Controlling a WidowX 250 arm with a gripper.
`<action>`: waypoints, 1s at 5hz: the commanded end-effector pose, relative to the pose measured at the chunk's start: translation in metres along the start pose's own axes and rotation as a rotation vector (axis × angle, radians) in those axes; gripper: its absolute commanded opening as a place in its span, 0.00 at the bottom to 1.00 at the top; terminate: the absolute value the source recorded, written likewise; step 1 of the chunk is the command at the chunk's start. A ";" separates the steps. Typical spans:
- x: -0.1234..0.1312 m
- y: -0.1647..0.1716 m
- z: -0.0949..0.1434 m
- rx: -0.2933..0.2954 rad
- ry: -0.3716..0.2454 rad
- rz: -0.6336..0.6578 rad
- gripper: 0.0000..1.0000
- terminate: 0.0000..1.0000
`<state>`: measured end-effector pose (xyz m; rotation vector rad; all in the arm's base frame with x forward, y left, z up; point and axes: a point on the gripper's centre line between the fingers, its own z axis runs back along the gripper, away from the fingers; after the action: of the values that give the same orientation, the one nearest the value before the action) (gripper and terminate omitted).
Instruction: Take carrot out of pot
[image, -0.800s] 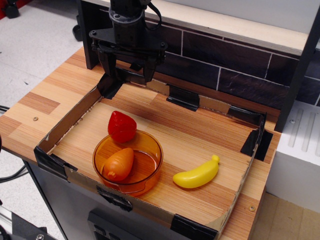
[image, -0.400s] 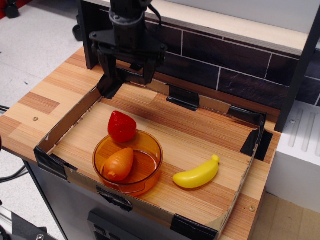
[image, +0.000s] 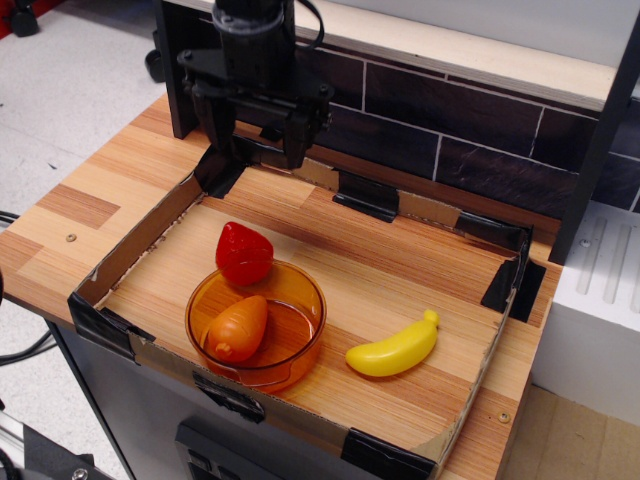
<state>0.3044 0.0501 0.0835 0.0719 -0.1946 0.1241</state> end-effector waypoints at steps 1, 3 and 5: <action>-0.053 -0.019 0.028 -0.067 -0.015 -0.256 1.00 0.00; -0.096 -0.036 0.011 -0.073 0.044 -0.362 1.00 0.00; -0.101 -0.042 -0.005 -0.085 0.061 -0.305 1.00 0.00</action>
<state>0.2107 -0.0069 0.0508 0.0112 -0.1102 -0.1783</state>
